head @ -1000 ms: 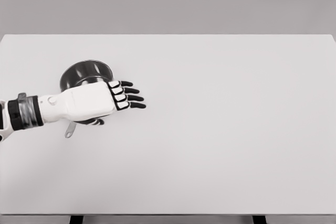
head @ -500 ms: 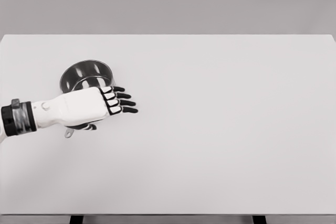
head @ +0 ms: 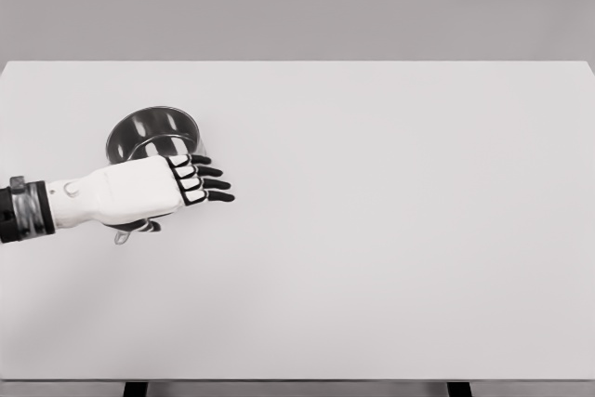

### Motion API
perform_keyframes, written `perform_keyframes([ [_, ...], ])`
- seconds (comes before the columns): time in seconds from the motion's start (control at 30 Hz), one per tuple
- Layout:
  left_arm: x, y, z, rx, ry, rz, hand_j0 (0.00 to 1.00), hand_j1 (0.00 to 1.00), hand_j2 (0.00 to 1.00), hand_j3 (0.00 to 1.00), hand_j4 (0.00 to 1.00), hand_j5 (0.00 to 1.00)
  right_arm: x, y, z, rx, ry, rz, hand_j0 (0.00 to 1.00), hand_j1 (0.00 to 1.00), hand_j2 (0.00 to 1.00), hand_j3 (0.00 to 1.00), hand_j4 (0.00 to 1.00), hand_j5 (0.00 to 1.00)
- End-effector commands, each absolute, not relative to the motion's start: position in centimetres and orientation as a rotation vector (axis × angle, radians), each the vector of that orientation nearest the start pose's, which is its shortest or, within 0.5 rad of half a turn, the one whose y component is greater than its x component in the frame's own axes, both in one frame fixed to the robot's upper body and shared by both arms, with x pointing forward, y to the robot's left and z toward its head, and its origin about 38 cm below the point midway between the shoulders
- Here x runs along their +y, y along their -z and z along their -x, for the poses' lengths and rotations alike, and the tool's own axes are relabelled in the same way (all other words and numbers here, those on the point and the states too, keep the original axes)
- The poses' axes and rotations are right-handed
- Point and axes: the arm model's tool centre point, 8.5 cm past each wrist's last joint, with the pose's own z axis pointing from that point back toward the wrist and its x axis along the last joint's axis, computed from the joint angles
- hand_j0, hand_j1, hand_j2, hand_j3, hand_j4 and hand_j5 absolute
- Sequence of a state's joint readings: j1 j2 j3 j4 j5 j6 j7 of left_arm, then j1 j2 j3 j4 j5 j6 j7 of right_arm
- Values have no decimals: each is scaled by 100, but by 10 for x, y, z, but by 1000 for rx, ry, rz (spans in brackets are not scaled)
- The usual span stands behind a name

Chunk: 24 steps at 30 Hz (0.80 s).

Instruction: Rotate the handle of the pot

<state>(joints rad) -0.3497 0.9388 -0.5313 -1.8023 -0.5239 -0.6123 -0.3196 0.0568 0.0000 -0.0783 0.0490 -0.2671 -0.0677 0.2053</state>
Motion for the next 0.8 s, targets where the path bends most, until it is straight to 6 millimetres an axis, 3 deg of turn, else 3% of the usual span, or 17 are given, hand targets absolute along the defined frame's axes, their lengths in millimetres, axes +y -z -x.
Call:
perform_keyframes([
  [0.0,273,-202,-346,2032,-2827,483,100,100,100,100,100,100,-256,259,42,-12,346,-91,100,100,100,100,100,100],
  [0.77,273,-195,-348,2045,-2838,484,100,100,100,100,100,100,-256,259,42,-12,346,-91,100,100,100,100,100,100],
])
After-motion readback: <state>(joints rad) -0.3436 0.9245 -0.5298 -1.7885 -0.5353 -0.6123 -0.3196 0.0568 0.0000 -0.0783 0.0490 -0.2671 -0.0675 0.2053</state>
